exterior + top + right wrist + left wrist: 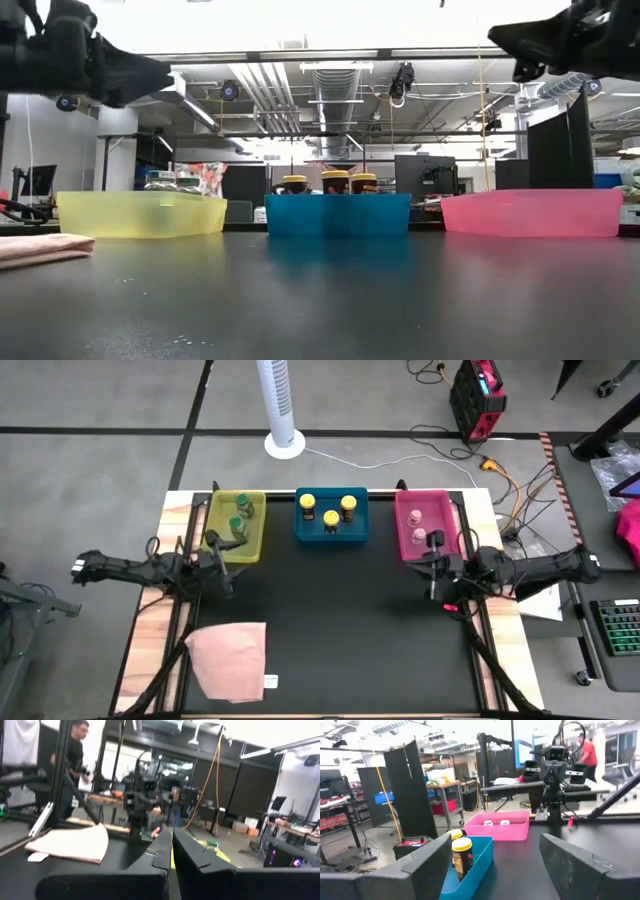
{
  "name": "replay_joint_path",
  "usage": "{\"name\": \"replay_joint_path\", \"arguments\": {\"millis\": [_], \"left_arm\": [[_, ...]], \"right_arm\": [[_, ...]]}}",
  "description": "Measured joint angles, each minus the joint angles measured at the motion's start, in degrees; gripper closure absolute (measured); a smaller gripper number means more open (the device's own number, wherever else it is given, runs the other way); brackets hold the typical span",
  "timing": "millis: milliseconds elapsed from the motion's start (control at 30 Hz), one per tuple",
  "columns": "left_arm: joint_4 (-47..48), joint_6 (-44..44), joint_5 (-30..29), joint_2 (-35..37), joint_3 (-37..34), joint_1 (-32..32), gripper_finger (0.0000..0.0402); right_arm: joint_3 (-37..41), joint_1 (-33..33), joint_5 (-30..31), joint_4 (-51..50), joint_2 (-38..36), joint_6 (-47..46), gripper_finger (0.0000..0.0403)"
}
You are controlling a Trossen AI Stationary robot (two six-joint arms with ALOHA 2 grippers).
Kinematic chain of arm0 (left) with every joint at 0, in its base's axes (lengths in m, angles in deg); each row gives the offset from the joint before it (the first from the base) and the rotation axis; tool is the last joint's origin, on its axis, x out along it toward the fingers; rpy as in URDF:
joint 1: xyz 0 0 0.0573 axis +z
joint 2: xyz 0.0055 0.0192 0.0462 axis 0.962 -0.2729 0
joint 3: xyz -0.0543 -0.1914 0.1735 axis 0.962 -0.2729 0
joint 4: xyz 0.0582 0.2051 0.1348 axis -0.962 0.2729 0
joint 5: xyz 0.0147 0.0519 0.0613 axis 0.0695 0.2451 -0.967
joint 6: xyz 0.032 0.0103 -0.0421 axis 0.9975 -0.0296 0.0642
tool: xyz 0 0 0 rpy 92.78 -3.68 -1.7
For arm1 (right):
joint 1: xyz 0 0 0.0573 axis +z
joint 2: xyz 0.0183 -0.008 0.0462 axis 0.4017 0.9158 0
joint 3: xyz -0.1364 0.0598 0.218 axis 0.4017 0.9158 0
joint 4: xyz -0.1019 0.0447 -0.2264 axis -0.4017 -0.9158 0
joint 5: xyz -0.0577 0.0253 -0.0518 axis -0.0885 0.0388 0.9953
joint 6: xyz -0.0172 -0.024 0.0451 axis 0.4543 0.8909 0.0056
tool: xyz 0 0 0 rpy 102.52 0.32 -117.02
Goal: Sort spices by type
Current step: Return to Home Position
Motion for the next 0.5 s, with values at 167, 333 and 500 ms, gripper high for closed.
{"name": "replay_joint_path", "arguments": {"millis": [167, 333, 500], "left_arm": [[7.05, -1.49, 0.00, 9.17, -2.06, 0.04, 0.0116], [11.21, -2.79, 0.07, 8.79, -2.23, 0.06, 0.0116], [11.31, 2.71, -0.65, 8.49, -2.18, 0.13, 0.0116]], "right_arm": [[2.40, 0.00, -0.03, -5.40, -10.52, -0.51, 0.0394], [3.34, 0.02, -2.68, -14.00, -18.29, 0.04, 0.0394], [3.34, 0.04, -4.51, -14.45, -17.22, 3.12, 0.0394]]}}
